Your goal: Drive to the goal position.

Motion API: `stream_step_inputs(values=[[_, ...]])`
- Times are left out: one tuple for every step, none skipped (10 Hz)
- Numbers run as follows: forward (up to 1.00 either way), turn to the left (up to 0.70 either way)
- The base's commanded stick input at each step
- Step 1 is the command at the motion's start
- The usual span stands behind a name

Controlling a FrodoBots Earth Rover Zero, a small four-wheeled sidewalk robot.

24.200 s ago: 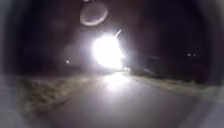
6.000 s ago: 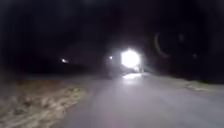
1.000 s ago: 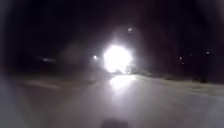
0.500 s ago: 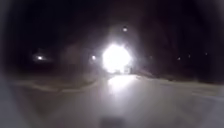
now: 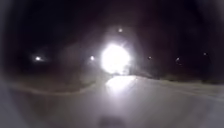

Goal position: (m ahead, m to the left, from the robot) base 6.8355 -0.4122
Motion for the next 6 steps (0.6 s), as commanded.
stream_step_inputs(values=[[1.00, 0.00], [1.00, 0.00], [1.00, 0.00], [1.00, 0.00], [1.00, 0.00], [1.00, 0.00]])
